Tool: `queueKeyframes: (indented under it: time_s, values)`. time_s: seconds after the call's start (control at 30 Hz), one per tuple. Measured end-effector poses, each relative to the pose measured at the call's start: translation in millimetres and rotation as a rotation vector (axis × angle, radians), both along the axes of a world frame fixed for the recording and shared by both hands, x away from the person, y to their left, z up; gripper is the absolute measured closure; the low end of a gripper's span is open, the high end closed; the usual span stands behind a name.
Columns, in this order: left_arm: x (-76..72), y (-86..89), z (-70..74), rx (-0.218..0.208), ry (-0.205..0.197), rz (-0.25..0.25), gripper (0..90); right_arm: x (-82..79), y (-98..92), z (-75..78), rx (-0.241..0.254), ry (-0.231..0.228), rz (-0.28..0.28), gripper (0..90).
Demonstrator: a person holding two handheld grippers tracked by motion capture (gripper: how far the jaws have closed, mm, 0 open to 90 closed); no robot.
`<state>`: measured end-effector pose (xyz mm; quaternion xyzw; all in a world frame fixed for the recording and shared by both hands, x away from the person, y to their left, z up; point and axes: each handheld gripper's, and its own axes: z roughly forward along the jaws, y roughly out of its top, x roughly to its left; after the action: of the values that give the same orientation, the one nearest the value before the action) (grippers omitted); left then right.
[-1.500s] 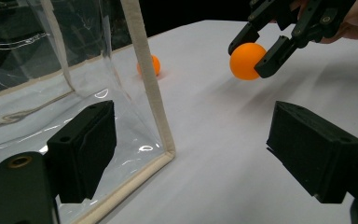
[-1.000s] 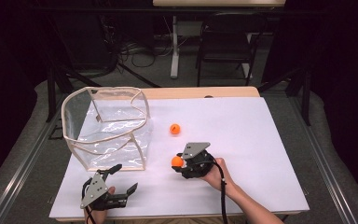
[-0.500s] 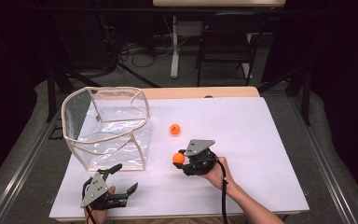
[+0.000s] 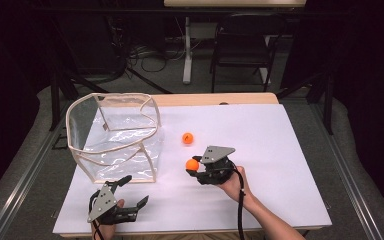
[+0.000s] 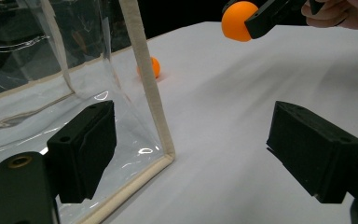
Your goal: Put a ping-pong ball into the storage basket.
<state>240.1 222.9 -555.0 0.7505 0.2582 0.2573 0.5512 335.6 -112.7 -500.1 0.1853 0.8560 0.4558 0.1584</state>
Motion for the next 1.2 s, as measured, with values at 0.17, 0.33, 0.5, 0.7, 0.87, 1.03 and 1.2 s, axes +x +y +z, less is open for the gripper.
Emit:
queueKeyframes:
  time_s: [0.17, 0.33, 0.5, 0.7, 0.87, 1.03, 1.2]
  values:
    - [-0.1, 0.2, 0.0, 0.000, 0.000, 0.004, 15.7, -0.3, 2.6, 0.2, 0.000, -0.010, 0.000, 51.3]
    - [-0.4, -0.6, 0.2, 0.000, 0.001, 0.005, 15.7, 2.2, 5.6, 4.0, 0.008, -0.022, 0.002, 51.4]
    - [-0.3, 0.3, 0.1, -0.002, 0.000, 0.004, 15.7, 3.6, 9.0, 6.5, 0.010, -0.033, 0.003, 51.4]
    - [-0.4, 0.4, 0.7, 0.002, -0.010, 0.003, 15.7, 5.1, 11.2, 10.1, 0.020, -0.039, 0.005, 51.3]
    - [-0.4, 0.6, 0.5, -0.002, -0.007, 0.005, 15.7, 6.8, 12.9, 12.8, 0.022, -0.045, 0.003, 51.3]
    - [-0.1, 1.3, 0.6, 0.000, -0.009, 0.006, 15.7, 8.9, 13.9, 16.6, 0.024, -0.049, 0.001, 51.3]
    - [-0.2, 0.1, 0.8, 0.003, -0.008, 0.001, 15.7, 11.1, 14.5, 20.8, 0.032, -0.055, -0.001, 51.3]
